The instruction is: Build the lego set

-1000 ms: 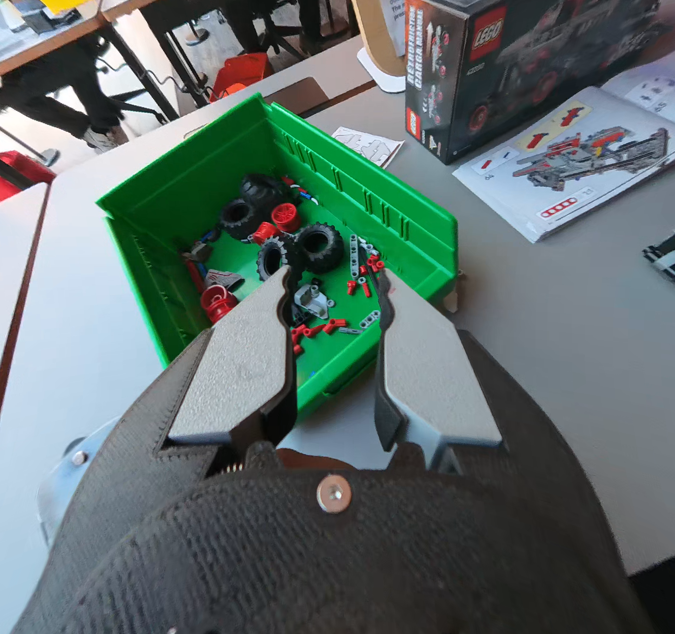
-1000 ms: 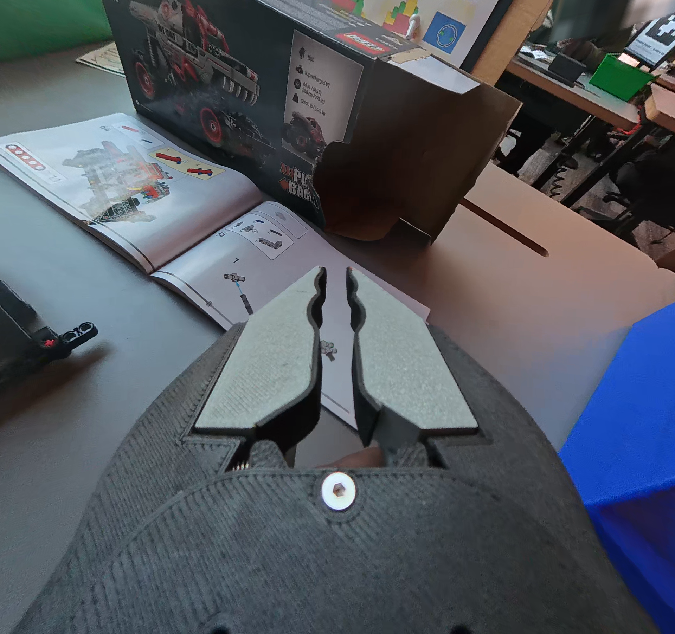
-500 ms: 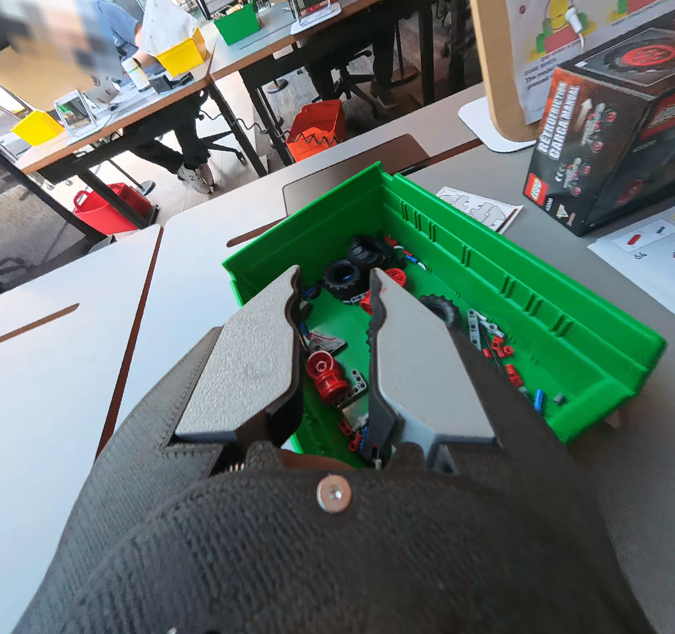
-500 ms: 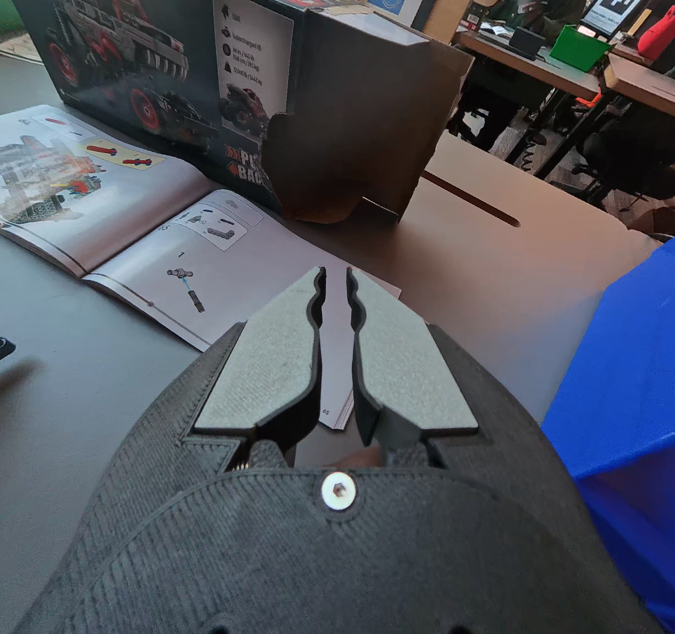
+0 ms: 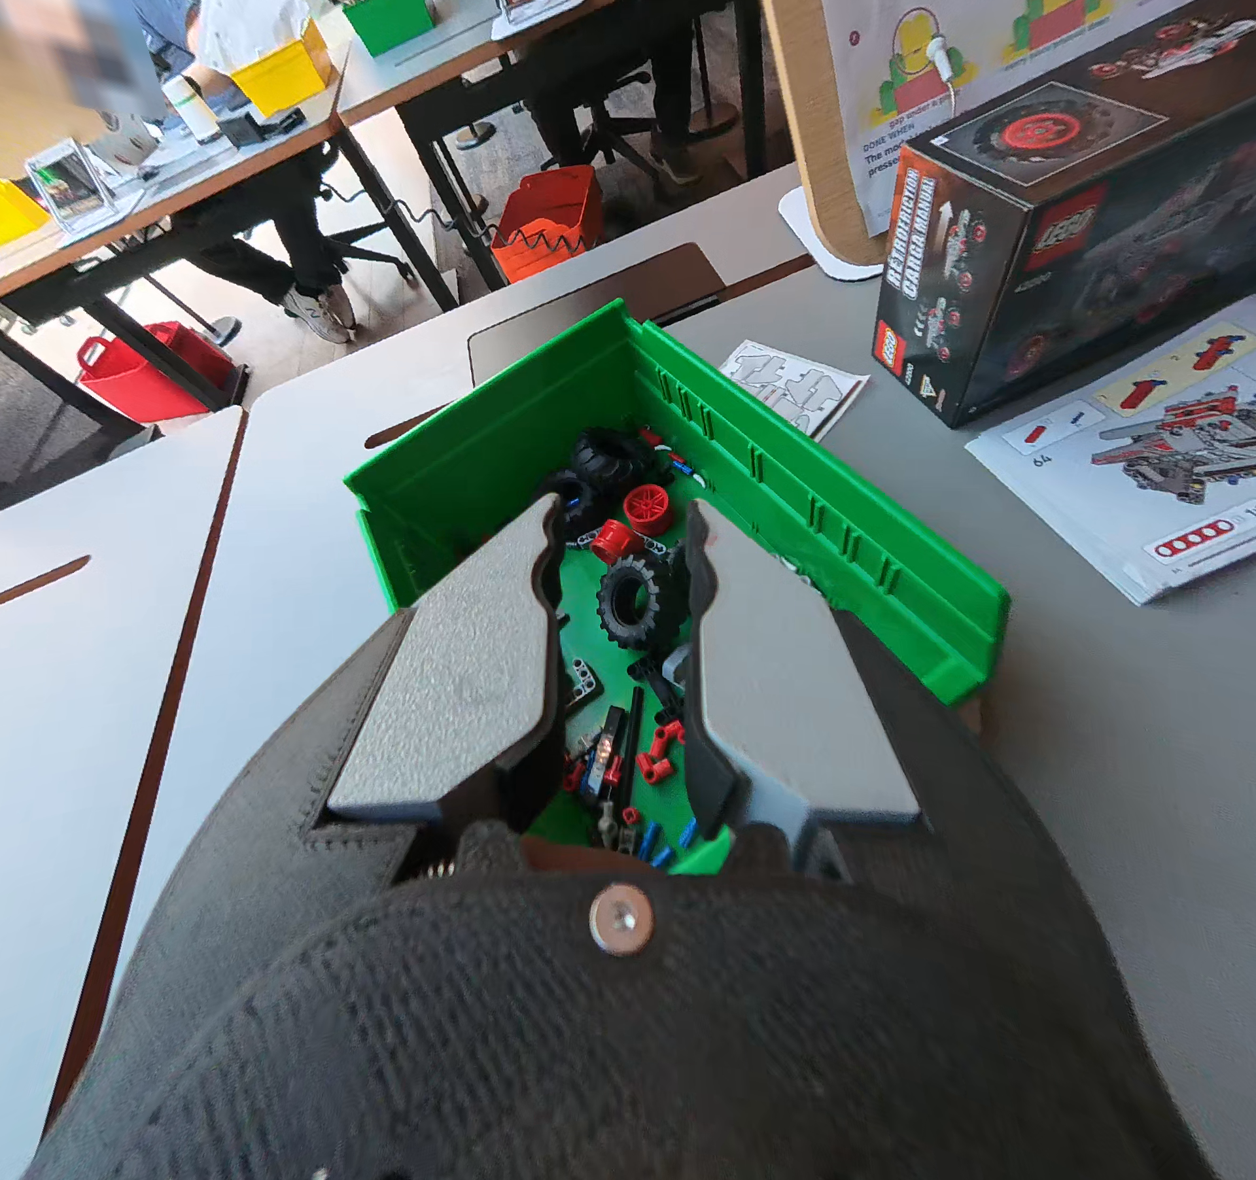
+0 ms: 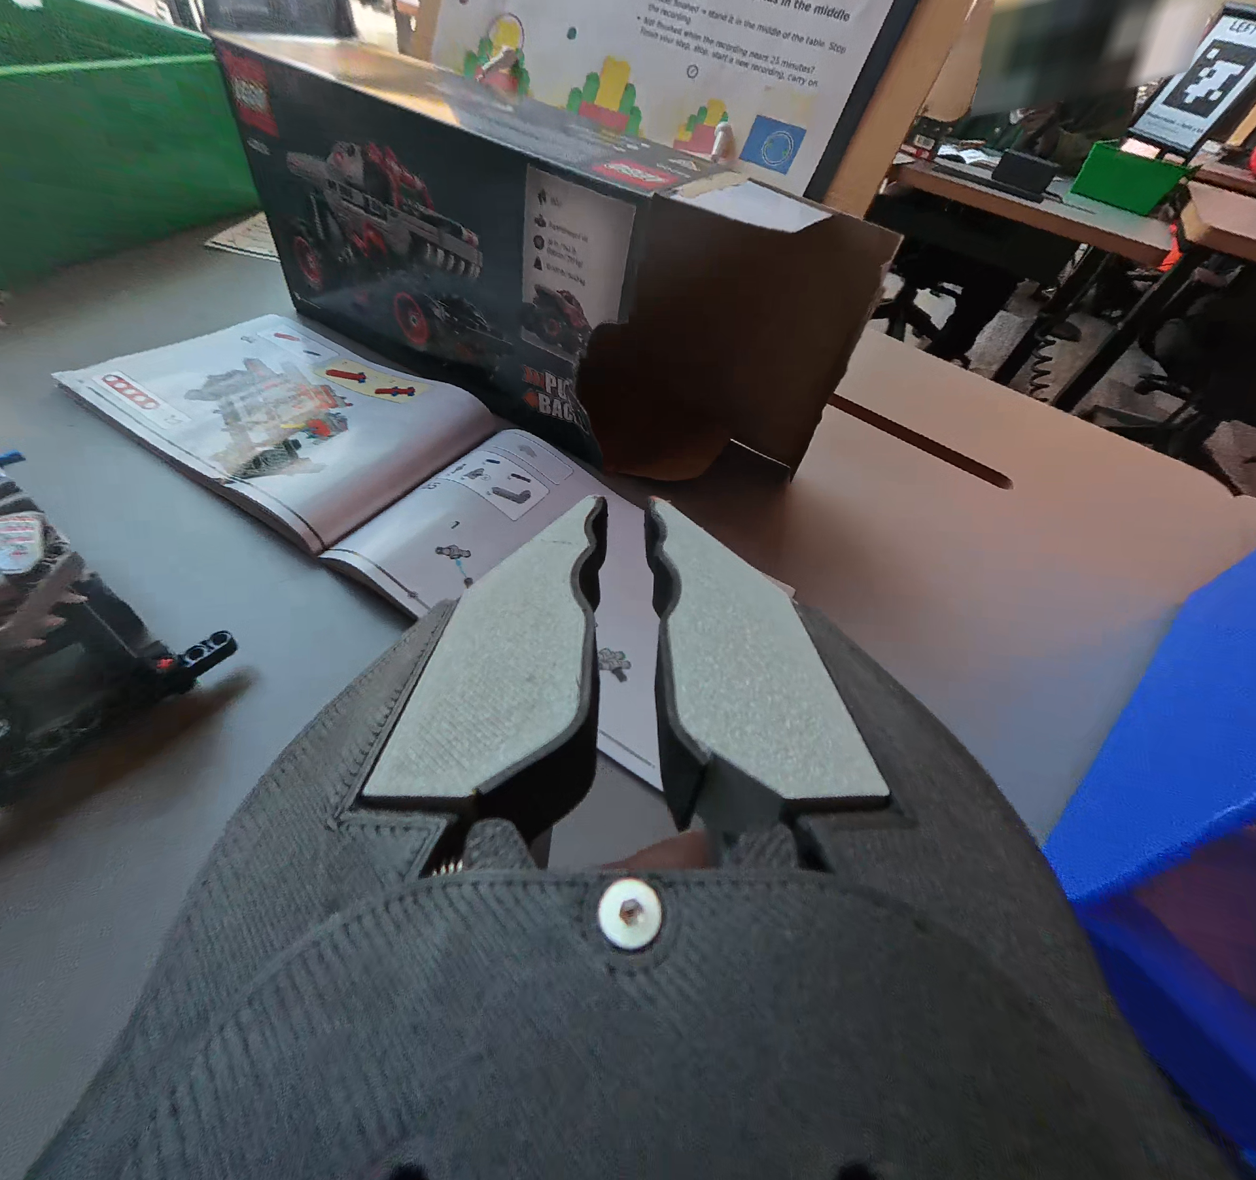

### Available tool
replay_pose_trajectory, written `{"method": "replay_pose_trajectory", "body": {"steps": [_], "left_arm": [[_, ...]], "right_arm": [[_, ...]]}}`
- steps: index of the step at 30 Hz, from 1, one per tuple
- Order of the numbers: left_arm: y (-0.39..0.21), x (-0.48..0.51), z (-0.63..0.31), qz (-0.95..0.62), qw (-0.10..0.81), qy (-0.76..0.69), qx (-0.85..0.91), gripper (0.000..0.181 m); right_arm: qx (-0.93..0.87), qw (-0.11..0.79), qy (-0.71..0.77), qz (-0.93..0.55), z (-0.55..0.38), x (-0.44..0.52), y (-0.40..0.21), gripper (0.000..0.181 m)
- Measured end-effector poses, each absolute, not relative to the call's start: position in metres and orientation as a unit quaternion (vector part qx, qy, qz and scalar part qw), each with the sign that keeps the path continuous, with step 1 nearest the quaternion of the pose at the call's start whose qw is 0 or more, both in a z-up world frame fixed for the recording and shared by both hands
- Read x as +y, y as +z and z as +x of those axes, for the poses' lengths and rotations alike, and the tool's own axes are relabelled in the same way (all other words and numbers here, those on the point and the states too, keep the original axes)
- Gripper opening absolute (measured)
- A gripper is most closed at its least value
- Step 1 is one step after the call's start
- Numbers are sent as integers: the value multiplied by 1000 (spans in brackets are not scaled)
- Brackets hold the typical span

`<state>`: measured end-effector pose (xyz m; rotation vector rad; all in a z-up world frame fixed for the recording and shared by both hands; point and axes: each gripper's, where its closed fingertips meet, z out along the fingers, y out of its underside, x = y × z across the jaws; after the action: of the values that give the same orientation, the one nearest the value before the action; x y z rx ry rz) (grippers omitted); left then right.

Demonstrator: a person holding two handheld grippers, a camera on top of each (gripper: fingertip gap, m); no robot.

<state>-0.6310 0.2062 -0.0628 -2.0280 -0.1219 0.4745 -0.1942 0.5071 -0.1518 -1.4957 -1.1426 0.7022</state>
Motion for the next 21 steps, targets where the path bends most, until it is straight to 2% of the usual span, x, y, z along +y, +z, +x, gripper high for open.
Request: {"method": "replay_pose_trajectory", "body": {"steps": [9,15,21], "left_arm": [[-87,203,-619,-860,470,195,-51,32],[-109,223,-599,-872,472,127,-10,34],[-154,213,-564,-914,391,71,83,34]], "right_arm": [[-490,489,304,-655,-196,505,-168,11],[-517,493,296,-634,-206,499,-175,11],[-521,501,280,-632,-212,503,-182,11]]}}
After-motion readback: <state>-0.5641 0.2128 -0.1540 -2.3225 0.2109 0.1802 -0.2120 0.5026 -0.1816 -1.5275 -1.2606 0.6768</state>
